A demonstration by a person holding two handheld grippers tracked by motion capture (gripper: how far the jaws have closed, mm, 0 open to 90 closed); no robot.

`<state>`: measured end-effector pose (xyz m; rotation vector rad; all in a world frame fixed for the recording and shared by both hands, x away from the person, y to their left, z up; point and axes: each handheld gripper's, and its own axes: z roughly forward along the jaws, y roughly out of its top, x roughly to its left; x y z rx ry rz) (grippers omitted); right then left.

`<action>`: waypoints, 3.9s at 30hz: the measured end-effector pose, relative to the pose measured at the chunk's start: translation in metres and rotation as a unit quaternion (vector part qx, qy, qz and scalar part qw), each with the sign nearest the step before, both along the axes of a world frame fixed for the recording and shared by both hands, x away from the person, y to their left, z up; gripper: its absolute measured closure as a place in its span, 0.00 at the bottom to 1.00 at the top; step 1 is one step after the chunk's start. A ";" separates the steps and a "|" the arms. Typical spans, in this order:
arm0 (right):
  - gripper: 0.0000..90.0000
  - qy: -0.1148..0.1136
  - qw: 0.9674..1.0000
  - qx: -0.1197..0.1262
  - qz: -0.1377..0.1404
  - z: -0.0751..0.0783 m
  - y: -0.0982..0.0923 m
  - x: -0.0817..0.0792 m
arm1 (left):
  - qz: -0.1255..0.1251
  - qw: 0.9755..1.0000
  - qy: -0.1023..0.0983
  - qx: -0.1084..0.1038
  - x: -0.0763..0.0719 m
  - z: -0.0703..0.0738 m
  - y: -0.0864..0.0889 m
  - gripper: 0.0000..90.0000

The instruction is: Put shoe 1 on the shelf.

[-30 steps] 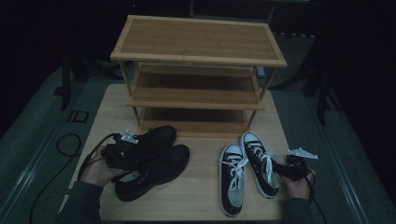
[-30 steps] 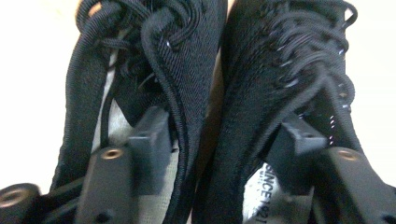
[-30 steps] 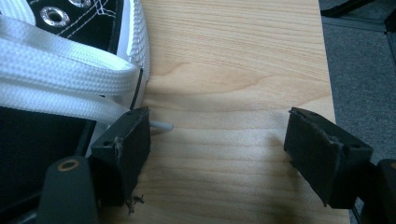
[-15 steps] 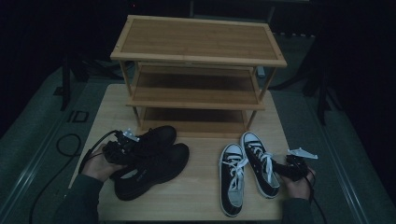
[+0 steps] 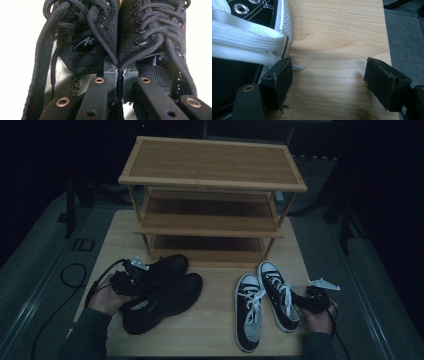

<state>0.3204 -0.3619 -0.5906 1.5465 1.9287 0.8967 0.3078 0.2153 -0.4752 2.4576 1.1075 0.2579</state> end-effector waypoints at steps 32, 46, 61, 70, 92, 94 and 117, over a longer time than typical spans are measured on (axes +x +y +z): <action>0.25 -0.001 1.000 0.000 0.000 0.000 0.000 0.000 | 0.044 0.998 -0.023 -0.039 0.027 0.022 -0.034 0.95; 0.25 -0.001 1.000 -0.001 0.001 0.000 0.000 0.000 | 0.063 0.997 -0.023 -0.042 0.049 0.017 -0.053 0.95; 0.25 0.000 1.000 0.000 0.000 0.000 0.000 0.000 | 0.089 0.995 -0.038 -0.029 0.065 0.013 -0.072 0.95; 0.25 0.000 1.000 -0.001 0.000 0.000 0.000 0.000 | 0.114 0.992 -0.052 -0.024 0.076 0.009 -0.085 0.95; 0.25 0.000 1.000 0.000 0.000 0.000 0.000 0.000 | 0.175 0.980 -0.098 0.013 0.103 -0.001 -0.124 0.95; 0.25 0.000 1.000 0.000 0.000 0.000 0.000 0.000 | 0.183 0.977 -0.106 0.016 0.104 -0.003 -0.126 0.95; 0.25 0.000 1.000 0.000 0.000 0.000 0.000 0.000 | 0.097 0.987 -0.124 -0.002 0.069 0.027 -0.106 0.49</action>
